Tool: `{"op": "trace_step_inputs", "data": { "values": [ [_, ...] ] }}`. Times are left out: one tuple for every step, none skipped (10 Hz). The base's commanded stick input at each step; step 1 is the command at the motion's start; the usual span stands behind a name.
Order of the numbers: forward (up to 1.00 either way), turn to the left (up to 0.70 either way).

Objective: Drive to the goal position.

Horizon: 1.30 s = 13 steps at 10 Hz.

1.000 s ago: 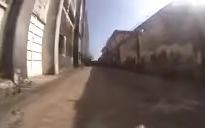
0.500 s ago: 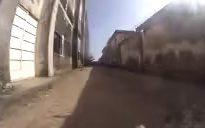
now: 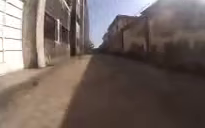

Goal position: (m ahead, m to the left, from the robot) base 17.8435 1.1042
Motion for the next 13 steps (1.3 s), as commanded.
{"op": "trace_step_inputs", "data": {
  "values": [
    [1.0, 0.0],
    [1.0, 0.0],
    [1.0, 0.0],
    [1.0, 0.0],
    [1.0, 0.0],
    [1.0, 0.0],
    [1.0, 0.0],
    [1.0, 0.0],
    [1.0, 0.0],
    [1.0, 0.0],
    [1.0, 0.1],
    [1.0, 0.25],
    [1.0, 0.17]
  ]
}}
